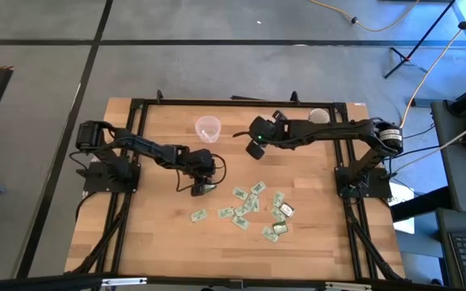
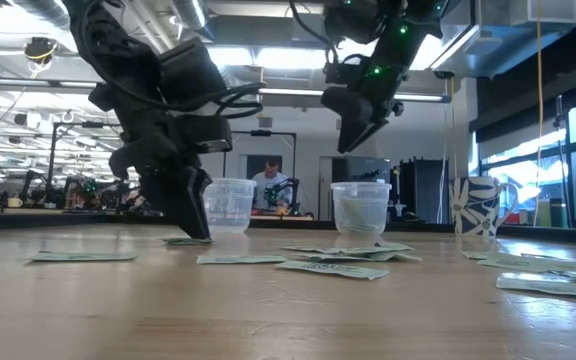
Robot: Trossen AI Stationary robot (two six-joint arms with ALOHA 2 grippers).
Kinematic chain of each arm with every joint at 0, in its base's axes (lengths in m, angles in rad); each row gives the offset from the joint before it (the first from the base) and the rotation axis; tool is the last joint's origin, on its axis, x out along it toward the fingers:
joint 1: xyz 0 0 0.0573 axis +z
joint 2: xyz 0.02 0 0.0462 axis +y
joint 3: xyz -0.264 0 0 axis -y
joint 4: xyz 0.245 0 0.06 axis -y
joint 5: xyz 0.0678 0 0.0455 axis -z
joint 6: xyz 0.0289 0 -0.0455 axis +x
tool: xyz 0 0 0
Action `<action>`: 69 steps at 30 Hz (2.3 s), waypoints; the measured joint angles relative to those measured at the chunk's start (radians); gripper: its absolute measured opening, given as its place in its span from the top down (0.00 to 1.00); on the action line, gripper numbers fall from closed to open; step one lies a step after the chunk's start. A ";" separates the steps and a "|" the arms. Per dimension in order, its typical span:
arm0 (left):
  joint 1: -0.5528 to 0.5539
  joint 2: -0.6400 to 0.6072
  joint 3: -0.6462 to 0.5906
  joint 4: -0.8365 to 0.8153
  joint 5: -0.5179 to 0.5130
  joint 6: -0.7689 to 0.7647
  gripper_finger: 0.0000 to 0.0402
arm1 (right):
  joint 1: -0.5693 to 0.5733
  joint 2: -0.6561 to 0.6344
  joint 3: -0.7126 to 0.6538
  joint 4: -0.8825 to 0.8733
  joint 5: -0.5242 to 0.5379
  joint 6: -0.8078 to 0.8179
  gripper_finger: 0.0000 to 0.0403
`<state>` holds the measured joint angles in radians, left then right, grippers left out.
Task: Pick and place Stevia / Truvia into bins
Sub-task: Put the truvia packet into the left transparent container
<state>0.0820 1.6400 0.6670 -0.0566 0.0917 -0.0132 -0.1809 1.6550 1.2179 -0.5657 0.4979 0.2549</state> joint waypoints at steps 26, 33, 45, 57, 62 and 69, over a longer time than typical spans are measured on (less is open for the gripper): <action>-0.004 -0.011 -0.003 -0.017 -0.011 0.107 1.00 | 0.001 -0.001 0.000 -0.004 0.000 -0.022 0.73; -0.004 -0.194 -0.006 -0.111 -0.069 0.132 1.00 | 0.026 -0.076 -0.002 -0.028 0.013 0.004 0.73; 0.013 -0.493 -0.004 -0.021 -0.613 0.164 0.99 | 0.161 -0.137 -0.018 -0.156 0.290 0.110 0.73; 0.191 -0.404 -0.002 0.066 -0.594 0.219 0.99 | 0.181 -0.160 -0.167 -0.197 0.288 0.319 0.73; 0.241 -0.321 -0.002 0.116 -0.584 0.222 1.00 | 0.188 -0.170 -0.176 -0.160 0.208 0.304 0.73; 0.291 -0.215 -0.002 0.209 -0.515 0.242 1.00 | 0.187 -0.192 -0.176 -0.055 -0.032 0.143 0.73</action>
<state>0.3731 1.4254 0.6647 0.1523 -0.4230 0.2292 0.0063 1.4626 1.0416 -0.6209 0.4660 0.3981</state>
